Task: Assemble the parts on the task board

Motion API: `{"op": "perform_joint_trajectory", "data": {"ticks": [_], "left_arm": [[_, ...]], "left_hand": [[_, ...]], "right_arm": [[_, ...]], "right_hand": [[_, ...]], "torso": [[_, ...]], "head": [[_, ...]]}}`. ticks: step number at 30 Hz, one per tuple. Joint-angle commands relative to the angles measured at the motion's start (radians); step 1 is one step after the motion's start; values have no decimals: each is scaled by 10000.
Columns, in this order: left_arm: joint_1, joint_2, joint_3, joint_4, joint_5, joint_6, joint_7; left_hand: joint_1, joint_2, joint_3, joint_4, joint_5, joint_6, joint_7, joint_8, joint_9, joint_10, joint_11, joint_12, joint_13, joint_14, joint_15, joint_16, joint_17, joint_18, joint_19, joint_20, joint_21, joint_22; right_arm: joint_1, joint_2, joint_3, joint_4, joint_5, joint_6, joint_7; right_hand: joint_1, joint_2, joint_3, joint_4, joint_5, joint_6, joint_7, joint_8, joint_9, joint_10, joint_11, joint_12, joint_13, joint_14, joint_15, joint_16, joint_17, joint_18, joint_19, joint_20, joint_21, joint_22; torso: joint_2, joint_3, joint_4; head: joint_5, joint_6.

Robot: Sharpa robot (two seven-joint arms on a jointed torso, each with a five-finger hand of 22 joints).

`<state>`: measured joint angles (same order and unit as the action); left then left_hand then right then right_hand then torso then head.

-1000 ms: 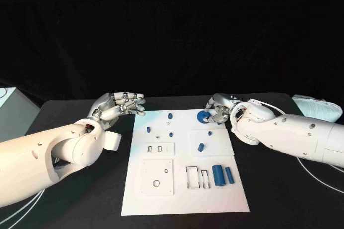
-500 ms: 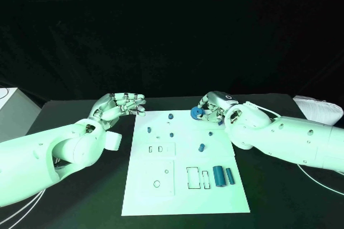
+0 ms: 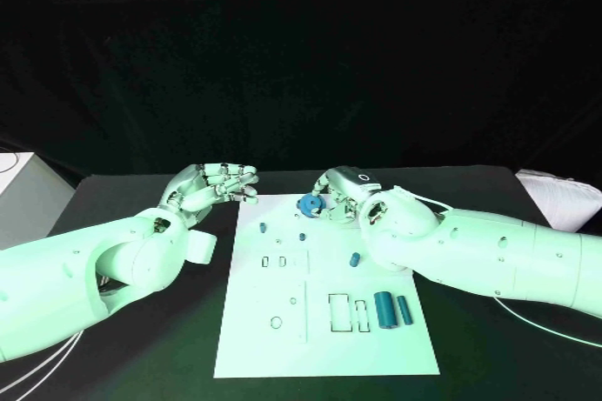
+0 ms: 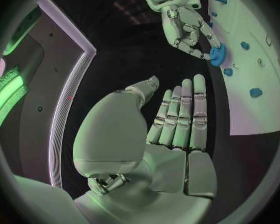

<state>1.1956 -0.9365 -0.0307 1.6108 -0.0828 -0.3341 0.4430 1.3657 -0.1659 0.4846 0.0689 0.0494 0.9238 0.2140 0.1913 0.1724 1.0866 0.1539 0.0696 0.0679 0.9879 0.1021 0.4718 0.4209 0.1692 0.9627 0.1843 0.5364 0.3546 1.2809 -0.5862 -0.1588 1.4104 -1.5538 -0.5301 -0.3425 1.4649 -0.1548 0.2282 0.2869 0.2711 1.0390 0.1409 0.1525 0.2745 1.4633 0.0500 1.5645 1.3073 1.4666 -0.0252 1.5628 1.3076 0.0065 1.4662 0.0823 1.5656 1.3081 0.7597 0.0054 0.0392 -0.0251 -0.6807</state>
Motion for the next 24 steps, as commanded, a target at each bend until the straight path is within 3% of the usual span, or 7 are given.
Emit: {"op": "perform_joint_trajectory", "data": {"ticks": [1, 11, 24], "left_arm": [[10, 28, 9, 25, -25, 167, 50], [10, 52, 9, 6, -26, 169, 50], [10, 81, 9, -7, -27, 176, 49]], "left_hand": [[-5, 86, 44, -1, 1, 48, 9, -56, -13, 10, 38, -34, -12, -79, -10, 42, 15, 22, -42, 0, 49, 11], [2, 85, 62, -19, 2, 52, 6, -55, -13, 13, 37, -32, -12, -92, -9, 53, 22, 24, -75, 2, 92, 47], [2, 85, 62, -19, 2, 52, 6, -55, -13, 13, 37, -32, -12, -92, -9, 53, 22, 24, -75, 2, 92, 47]], "right_arm": [[-54, 160, -9, -103, -309, 55, 0], [-173, 514, -38, -313, -283, 270, 23], [-291, 870, -56, -748, -237, 371, 57]], "right_hand": [[7, -100, 72, -5, 11, 274, -195, 204, 102, 1075, -73, 63, 2635, 1003, -54, 29, 2458, -63, 1042, -58, 45, 2620], [-1, -110, 91, -7, 8, 266, -194, 201, 100, 1075, -73, 63, 2635, 1002, -52, 29, 2456, -64, 1045, -58, 51, 2625], [-75, -176, 166, -4, -35, 220, -175, 185, 88, 1075, -60, 63, 2635, 1001, -39, 27, 2450, -62, 1040, -52, 43, 2618]], "torso": [[9, 1, 10], [15, 17, -23], [11, 22, 3]], "head": [[20, -19], [66, -64], [59, -117]]}}
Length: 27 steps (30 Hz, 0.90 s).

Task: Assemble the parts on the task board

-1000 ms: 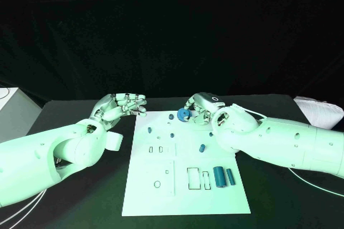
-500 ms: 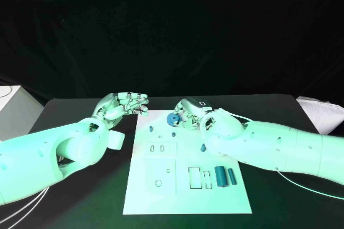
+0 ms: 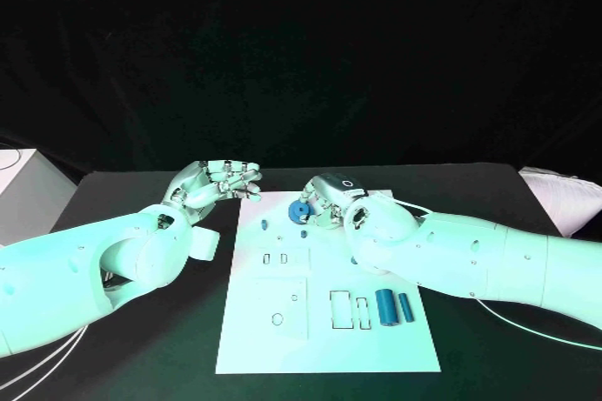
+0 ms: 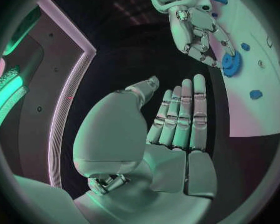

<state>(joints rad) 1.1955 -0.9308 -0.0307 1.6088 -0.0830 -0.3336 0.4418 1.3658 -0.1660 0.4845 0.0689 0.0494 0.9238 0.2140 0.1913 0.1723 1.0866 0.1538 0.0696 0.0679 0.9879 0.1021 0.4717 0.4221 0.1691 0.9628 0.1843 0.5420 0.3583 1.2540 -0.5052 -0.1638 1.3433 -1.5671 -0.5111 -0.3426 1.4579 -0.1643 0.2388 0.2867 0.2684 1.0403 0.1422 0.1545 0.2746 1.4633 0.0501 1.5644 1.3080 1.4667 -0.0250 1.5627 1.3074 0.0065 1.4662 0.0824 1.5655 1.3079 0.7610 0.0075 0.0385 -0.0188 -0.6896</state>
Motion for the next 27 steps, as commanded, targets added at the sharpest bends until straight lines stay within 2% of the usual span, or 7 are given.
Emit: {"op": "perform_joint_trajectory", "data": {"ticks": [1, 5, 19, 23, 25, 27], "left_arm": [[11, 24, 9, 13, -25, 170, 60], [11, 24, 9, 8, -25, 167, 57], [12, 48, 9, -8, -25, 203, 41], [12, 43, 9, -10, -25, 201, 36], [12, 41, 9, -9, -25, 200, 34], [12, 40, 9, -10, -25, 199, 32]], "left_hand": [[2, 85, 63, -19, 2, 52, 6, -55, -13, 13, 37, -32, -13, -92, -9, 54, 10, 24, -76, 2, 36, 9], [2, 85, 63, -19, 2, 52, 6, -55, -13, 13, 37, -32, -13, -92, -9, 54, 10, 24, -76, 2, 36, 9], [-4, 82, 75, -28, 2, 53, 9, -56, -14, 13, 39, -33, -13, -104, -8, 64, 15, 25, -108, 5, 77, 43], [-4, 82, 75, -28, 2, 53, 9, -56, -14, 13, 39, -33, -13, -104, -8, 64, 15, 25, -108, 5, 77, 43], [-4, 82, 75, -28, 2, 53, 9, -56, -14, 13, 39, -33, -13, -104, -8, 64, 15, 25, -108, 5, 77, 43], [-4, 82, 75, -28, 2, 53, 9, -56, -14, 13, 39, -33, -13, -104, -8, 64, 15, 25, -108, 5, 77, 43]], "right_arm": [[-28, 89, -9, -115, -94, 182, 66], [-48, 199, -25, -245, -63, 198, 82], [-80, 431, -38, -557, 113, 321, 193], [-83, 446, -40, -580, 248, 377, 253], [-84, 442, -41, -586, 304, 391, 275], [-84, 428, -41, -581, 359, 399, 297]], "right_hand": [[-6, -81, 60, -2, -7, 207, -187, 165, 87, 1075, -62, 64, 2628, 1000, -41, 27, 2451, -63, 1040, -53, 44, 2620], [-23, -96, 71, 0, -15, 198, -183, 163, 85, 1075, -59, 64, 2628, 999, -37, 26, 2446, -65, 1045, -51, 52, 2628], [-267, -228, 207, 17, -49, 32, -111, 94, 41, 1021, 1, 9, 2563, 991, 24, 14, 2409, -44, 1002, -7, -16, 2562], [-580, -392, 221, 24, -76, -262, 0, -53, -38, 899, 97, -112, 2423, 984, 124, 6, 2382, -28, 968, 73, -69, 2513], [-922, -509, 80, 32, -193, -571, 92, -216, -116, 778, 187, -230, 2293, 984, 207, 6, 2385, -15, 939, 150, -114, 2471], [-1431, -528, -255, 37, -166, -786, 170, -327, -175, 676, 256, -327, 2189, 988, 279, 11, 2400, -3, 913, 216, -156, 2434]], "torso": [[-1, -1, 14], [1, 5, -8], [0, 5, -6], [-3, 13, -17], [-3, 12, -19], [-5, 10, -21]], "head": [[-12, -43], [-11, -55], [-1, -59], [10, -71], [8, -72], [9, -69]]}}
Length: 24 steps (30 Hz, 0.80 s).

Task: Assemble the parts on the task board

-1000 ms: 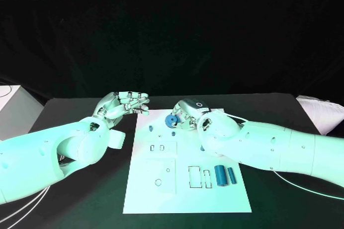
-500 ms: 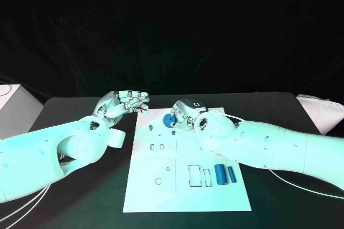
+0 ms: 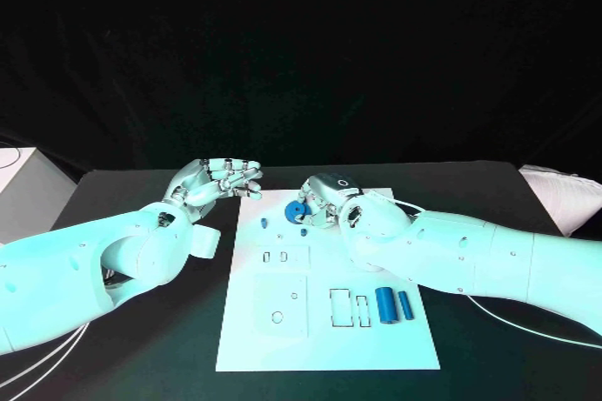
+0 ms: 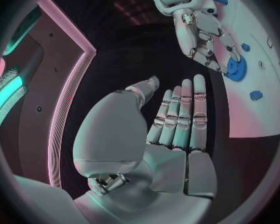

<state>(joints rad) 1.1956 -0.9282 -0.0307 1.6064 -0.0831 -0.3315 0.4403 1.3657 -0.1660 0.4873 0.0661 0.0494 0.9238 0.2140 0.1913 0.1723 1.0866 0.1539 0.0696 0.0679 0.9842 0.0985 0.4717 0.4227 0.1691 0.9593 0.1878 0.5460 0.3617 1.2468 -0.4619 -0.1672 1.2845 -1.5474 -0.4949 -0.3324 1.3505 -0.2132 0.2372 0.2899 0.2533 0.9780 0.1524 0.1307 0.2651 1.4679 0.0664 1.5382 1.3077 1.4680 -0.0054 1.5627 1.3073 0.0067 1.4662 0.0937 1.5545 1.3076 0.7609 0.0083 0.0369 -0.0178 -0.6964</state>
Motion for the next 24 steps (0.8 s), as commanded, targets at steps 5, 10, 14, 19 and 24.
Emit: {"op": "perform_joint_trajectory", "data": {"ticks": [5, 10, 14, 19, 24], "left_arm": [[11, 13, 9, 11, -24, 182, 41], [11, 6, 9, 4, -25, 182, 37], [11, -5, 9, 4, -26, 181, 39], [11, -28, 9, -1, -29, 178, 40], [10, -40, 8, -15, -31, 198, 44]], "left_hand": [[-12, 79, 52, -3, 2, 50, 13, -59, -15, 10, 42, -34, -14, -79, 31, 68, 12, 24, -96, -27, 60, 29], [-12, 79, 52, -3, 2, 50, 13, -59, -15, 10, 42, -34, -14, -79, 31, 68, 12, 24, -96, -27, 60, 29], [-12, 79, 52, -3, 2, 50, 13, -59, -15, 10, 42, -34, -14, -79, 31, 68, 12, 24, -96, -27, 60, 29], [-12, 79, 52, -3, 2, 50, 13, -59, -15, 10, 42, -34, -14, -79, 31, 68, 12, 24, -96, -27, 60, 29], [-12, 79, 52, -3, 2, 50, 13, -59, -15, 10, 42, -34, -14, -79, 31, 68, 12, 24, -96, -27, 60, 29]], "right_arm": [[-12, -114, -9, 116, 242, 195, 242], [-12, -313, -9, 324, 262, -43, 278], [-9, -560, -5, 576, 268, -397, 314], [51, -1131, 45, 1159, 379, -970, 434], [271, -2115, 112, 1939, 1129, -1232, 941]], "right_hand": [[-1024, 191, -1257, 50, -345, -309, 137, -155, -163, 564, 179, -126, 2138, 983, 161, 23, 2443, 8, 890, 205, -85, 2407], [-1034, 349, -1317, 31, -145, -267, 130, -130, -172, 599, 173, -93, 2176, 987, 162, 29, 2461, 1, 906, 212, -62, 2429], [-980, 431, -1280, 23, 66, -203, 111, -91, -171, 628, 156, -67, 2206, 992, 151, 35, 2482, -6, 921, 207, -38, 2452], [-885, 491, -1191, 7, 336, -126, 79, -40, -172, 657, 125, -42, 2236, 994, 125, 38, 2490, -19, 949, 187, 5, 2491], [-436, 468, -950, -52, 434, -96, 60, -6, -190, 643, 103, -60, 2222, 982, 100, 23, 2440, -2, 913, 160, -55, 2441]], "torso": [[3, 6, 2], [0, 11, -1], [0, 16, -8], [-19, 26, -32], [-54, 53, -83]], "head": [[12, -11], [8, -19], [19, -15], [15, 12], [-32, 55]]}}
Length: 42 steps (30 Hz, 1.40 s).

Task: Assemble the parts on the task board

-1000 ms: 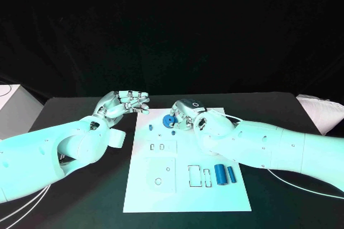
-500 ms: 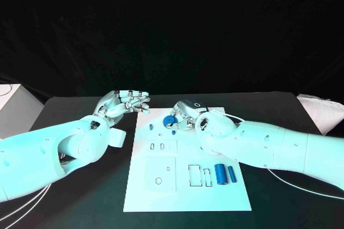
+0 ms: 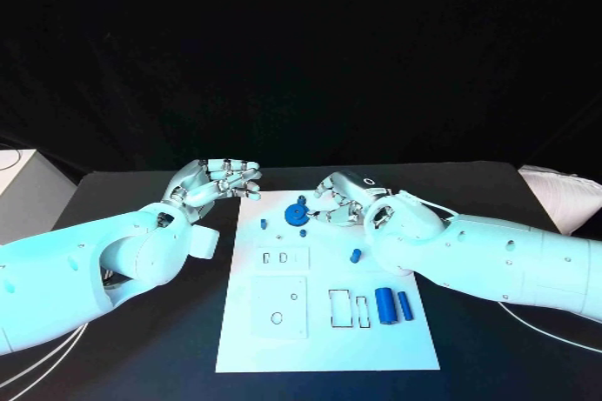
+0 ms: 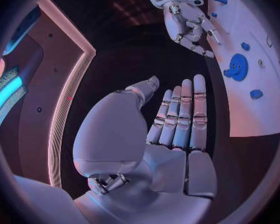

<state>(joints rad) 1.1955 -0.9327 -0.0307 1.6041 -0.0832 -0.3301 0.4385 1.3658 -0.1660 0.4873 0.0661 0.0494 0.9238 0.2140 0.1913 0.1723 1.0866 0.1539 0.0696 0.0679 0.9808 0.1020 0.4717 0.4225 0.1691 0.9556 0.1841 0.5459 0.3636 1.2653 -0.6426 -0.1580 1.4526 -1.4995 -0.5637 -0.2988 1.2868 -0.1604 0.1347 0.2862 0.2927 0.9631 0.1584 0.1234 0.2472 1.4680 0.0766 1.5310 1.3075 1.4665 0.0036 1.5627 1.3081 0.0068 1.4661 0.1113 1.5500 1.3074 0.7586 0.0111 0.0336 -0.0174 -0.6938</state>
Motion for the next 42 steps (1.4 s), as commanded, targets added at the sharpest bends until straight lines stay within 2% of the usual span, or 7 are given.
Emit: {"op": "perform_joint_trajectory", "data": {"ticks": [1, 5, 9, 18, 26, 37, 42], "left_arm": [[10, 5, 8, 6, -30, 188, 62], [8, -1, 7, -10, -30, 206, 66], [7, 12, 6, -36, -30, 232, 64], [0, 57, 4, -98, -30, 291, 57], [-7, 85, 2, -152, -30, 318, 56], [-10, 80, 2, -175, -31, 321, 53], [-10, 77, 2, -180, -32, 323, 50]], "left_hand": [[-12, 79, 52, -4, 2, 50, 13, -59, -15, 10, 42, -34, -14, -44, -4, 68, 14, 25, -59, 10, 61, 11], [-15, 78, 62, -12, 2, 47, 13, -62, -16, 5, 44, -36, -15, -56, -1, 74, 18, 25, -88, 13, 91, 36], [-15, 78, 62, -12, 2, 47, 13, -62, -16, 5, 44, -36, -15, -56, -1, 74, 18, 25, -88, 13, 91, 36], [-13, 76, 67, -18, 2, 46, 10, -63, -16, 5, 43, -36, -15, -61, 0, 77, 19, 25, -100, 15, 104, 47], [-13, 76, 67, -18, 2, 46, 10, -63, -16, 5, 43, -36, -15, -61, 0, 77, 19, 25, -100, 15, 104, 47], [-13, 76, 67, -18, 2, 46, 10, -63, -16, 5, 43, -36, -15, -61, 0, 77, 19, 25, -100, 15, 104, 47], [-13, 76, 67, -18, 2, 46, 10, -63, -16, 5, 43, -36, -15, -61, 0, 77, 19, 25, -100, 15, 104, 47]], "right_arm": [[129, -506, 26, 377, 852, -521, 765], [320, -1547, 46, 753, 2021, -151, 1859], [390, -2194, 49, 599, 2766, 292, 2695], [122, -2696, 35, -246, 2715, 632, 3439], [-114, -2627, 31, -778, 2358, 746, 3715], [-260, -2381, 23, -1244, 2146, 953, 3723], [-299, -2282, 22, -1353, 2131, 948, 3692]], "right_hand": [[320, -72, 135, -23, 13, 46, 1, 68, -19, 641, -1, 11, 2225, 998, 8, 23, 2436, 4, 898, -20, -36, 2421], [814, -193, 329, -94, -100, 3, 25, 60, -55, 590, 17, -41, 2178, 996, 21, 21, 2430, 26, 852, -15, -112, 2360], [1094, -320, 388, -159, -184, -90, 61, 17, -92, 541, 47, -89, 2134, 1007, 44, 35, 2477, 36, 830, 2, -149, 2332], [1296, -497, 186, -75, -260, -377, 154, -146, -180, 399, 130, -230, 2000, 1019, 115, 51, 2530, 46, 805, 59, -191, 2303], [1883, -526, -324, -3, -386, -679, 276, -396, -292, 310, 242, -319, 1920, 1029, 216, 63, 2570, 54, 788, 157, -223, 2284], [2066, -447, -429, 3, -452, -573, 262, -367, -283, 333, 236, -295, 1944, 1034, 220, 70, 2593, 50, 798, 170, -209, 2298], [2240, -252, -316, -12, -493, -365, 213, -269, -253, 395, 192, -235, 2003, 1038, 186, 75, 2607, 46, 809, 149, -192, 2315]], "torso": [[-42, 36, -65], [-79, 97, -174], [-99, 142, -243], [-105, 202, -255], [-77, 166, -203], [-72, 151, -226], [-67, 140, -211]], "head": [[-40, 34], [-42, 70], [-59, 90], [-186, 107], [-234, 117], [-180, 27], [-181, -5]]}}
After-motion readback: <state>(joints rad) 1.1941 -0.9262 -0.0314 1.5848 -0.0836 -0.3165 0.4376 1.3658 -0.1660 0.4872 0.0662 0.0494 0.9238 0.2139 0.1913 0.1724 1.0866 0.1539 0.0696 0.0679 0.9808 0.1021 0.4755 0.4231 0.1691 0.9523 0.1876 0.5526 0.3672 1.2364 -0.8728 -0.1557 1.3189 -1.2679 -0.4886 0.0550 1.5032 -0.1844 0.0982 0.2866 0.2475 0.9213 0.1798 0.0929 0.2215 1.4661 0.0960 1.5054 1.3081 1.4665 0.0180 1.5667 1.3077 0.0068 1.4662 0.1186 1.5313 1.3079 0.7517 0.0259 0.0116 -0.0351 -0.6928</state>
